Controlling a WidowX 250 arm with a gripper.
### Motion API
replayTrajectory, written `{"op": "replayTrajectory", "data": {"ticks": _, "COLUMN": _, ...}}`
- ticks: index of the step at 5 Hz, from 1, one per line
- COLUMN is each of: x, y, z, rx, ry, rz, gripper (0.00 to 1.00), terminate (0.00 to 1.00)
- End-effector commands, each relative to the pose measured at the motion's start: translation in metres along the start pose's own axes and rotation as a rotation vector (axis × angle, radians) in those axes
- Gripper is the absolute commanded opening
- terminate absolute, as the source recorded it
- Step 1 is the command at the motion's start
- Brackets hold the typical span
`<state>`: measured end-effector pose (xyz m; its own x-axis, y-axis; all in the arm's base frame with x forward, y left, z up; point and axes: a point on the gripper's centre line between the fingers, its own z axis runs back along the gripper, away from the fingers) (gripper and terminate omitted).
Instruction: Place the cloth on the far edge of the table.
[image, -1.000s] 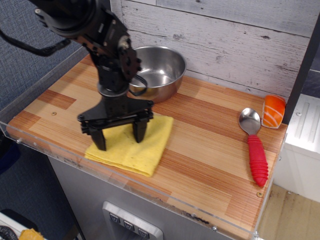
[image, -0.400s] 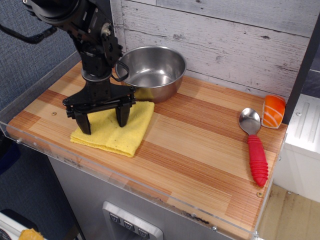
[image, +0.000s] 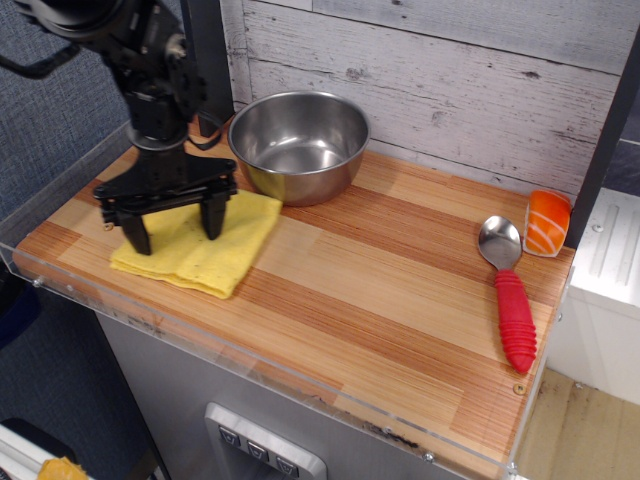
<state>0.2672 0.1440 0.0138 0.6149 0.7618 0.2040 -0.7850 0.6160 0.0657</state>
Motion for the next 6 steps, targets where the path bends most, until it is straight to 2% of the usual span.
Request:
{"op": "replayTrajectory", "data": {"ticks": 1, "x": 0.036, "y": 0.024, "z": 0.016, "rx": -0.033, "ry": -0.055, "rz": 0.084, "gripper": 1.00, "terminate": 0.00}}
{"op": "replayTrajectory", "data": {"ticks": 2, "x": 0.037, "y": 0.028, "z": 0.018, "rx": -0.043, "ry": -0.057, "rz": 0.114, "gripper": 1.00, "terminate": 0.00}}
{"op": "replayTrajectory", "data": {"ticks": 3, "x": 0.032, "y": 0.029, "z": 0.016, "rx": -0.060, "ry": -0.033, "rz": 0.133, "gripper": 1.00, "terminate": 0.00}}
{"op": "replayTrajectory", "data": {"ticks": 4, "x": 0.032, "y": 0.027, "z": 0.030, "rx": -0.097, "ry": -0.021, "rz": 0.162, "gripper": 1.00, "terminate": 0.00}}
{"op": "replayTrajectory", "data": {"ticks": 6, "x": 0.034, "y": 0.018, "z": 0.091, "rx": -0.211, "ry": -0.075, "rz": 0.175, "gripper": 1.00, "terminate": 0.00}}
